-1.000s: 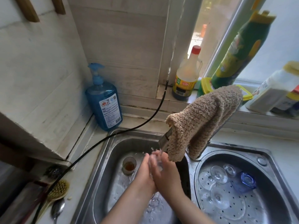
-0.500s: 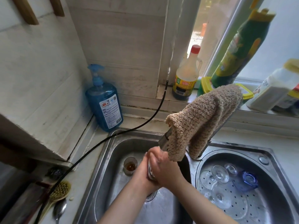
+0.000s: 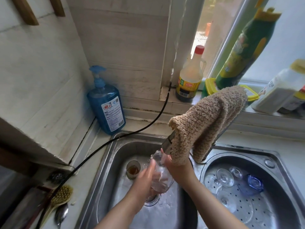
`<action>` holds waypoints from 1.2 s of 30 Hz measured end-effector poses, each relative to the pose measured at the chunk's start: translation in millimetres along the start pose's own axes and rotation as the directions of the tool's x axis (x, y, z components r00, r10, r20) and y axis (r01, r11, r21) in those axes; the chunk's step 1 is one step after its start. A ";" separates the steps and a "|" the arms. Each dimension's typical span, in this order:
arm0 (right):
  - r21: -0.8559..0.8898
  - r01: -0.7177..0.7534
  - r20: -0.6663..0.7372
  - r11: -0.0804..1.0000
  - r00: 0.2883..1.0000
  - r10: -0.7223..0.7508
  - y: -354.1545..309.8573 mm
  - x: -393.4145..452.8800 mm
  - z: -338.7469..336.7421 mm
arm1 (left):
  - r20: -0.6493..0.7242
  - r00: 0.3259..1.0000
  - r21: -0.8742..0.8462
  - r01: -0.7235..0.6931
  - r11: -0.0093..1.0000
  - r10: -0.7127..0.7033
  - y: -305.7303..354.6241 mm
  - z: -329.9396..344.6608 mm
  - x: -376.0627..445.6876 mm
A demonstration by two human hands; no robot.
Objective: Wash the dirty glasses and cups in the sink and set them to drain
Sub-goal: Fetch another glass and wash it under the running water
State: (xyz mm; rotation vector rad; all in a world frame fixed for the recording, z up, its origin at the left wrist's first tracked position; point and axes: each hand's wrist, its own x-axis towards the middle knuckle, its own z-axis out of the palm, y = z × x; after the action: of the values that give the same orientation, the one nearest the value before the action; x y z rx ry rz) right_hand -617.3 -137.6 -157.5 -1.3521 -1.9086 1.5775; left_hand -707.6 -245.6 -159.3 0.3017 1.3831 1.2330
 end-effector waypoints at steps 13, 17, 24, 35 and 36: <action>-0.359 0.727 0.536 0.585 0.674 -0.509 -11.9 -35.3 -9.3 | -0.072 0.863 0.714 -0.305 0.630 0.500 -11.0 -28.0 9.0; -0.595 0.801 0.687 0.065 0.549 -0.476 10.3 -18.9 -41.4 | 0.040 0.873 0.788 -0.326 0.522 0.485 -1.7 -30.3 10.4; -0.384 0.512 0.492 0.768 0.818 -0.298 -3.2 -45.3 -9.9 | 0.085 0.797 0.861 -0.361 0.358 0.598 -2.6 -9.8 9.4; -0.442 0.311 0.338 0.841 0.927 -0.165 -21.9 -18.7 8.1 | 0.058 0.753 0.933 -0.274 0.232 0.655 -16.7 -10.3 17.0; -0.499 0.466 0.405 0.731 0.871 -0.278 -17.2 -21.1 12.9 | 0.054 0.762 0.934 -0.267 0.237 0.646 -10.5 -10.0 17.5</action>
State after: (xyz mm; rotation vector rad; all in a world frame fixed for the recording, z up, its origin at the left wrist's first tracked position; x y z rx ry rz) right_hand -624.1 -161.2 -140.1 -0.8198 -2.8137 1.0679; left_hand -715.7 -240.9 -180.1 1.4702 2.3569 0.8274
